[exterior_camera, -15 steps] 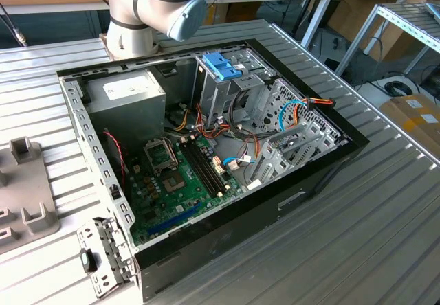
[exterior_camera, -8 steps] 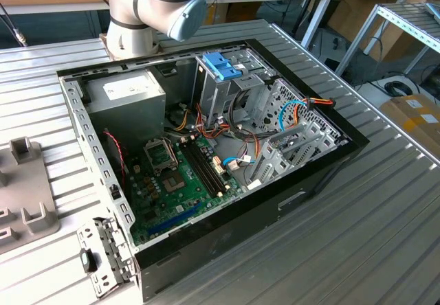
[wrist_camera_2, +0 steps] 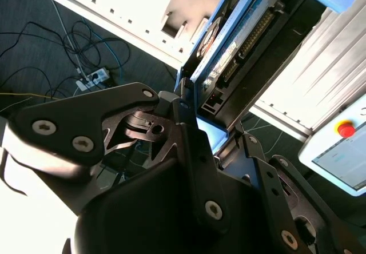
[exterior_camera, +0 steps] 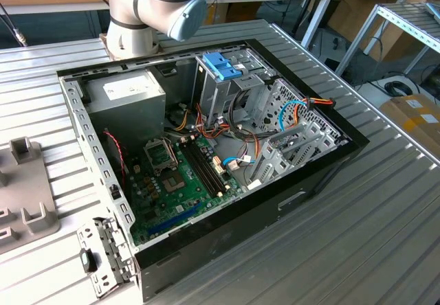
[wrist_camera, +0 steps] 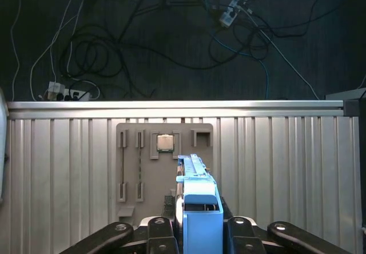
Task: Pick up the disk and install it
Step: 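Pick up the disk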
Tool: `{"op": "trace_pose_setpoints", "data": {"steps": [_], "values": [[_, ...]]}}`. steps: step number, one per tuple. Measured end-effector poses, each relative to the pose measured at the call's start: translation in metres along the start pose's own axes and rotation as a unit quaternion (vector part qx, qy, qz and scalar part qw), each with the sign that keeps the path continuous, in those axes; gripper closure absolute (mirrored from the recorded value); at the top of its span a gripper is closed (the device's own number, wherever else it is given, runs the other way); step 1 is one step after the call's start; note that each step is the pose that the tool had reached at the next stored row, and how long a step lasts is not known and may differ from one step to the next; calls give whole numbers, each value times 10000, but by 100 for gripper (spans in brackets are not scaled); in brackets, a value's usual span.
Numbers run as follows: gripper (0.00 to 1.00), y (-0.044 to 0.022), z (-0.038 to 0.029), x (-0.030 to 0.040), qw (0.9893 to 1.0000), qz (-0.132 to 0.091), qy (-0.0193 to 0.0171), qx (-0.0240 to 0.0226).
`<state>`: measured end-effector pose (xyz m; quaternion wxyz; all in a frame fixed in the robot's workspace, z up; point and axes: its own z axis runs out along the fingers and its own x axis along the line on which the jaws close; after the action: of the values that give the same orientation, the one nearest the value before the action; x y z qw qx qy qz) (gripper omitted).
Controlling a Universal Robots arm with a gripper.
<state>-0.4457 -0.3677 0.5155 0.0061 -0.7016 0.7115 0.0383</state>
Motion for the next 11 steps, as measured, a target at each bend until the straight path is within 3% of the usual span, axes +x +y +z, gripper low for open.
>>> {"op": "trace_pose_setpoints", "data": {"steps": [11], "values": [[63, -5, -2, 36, 10000, 0, 0, 0]]}}
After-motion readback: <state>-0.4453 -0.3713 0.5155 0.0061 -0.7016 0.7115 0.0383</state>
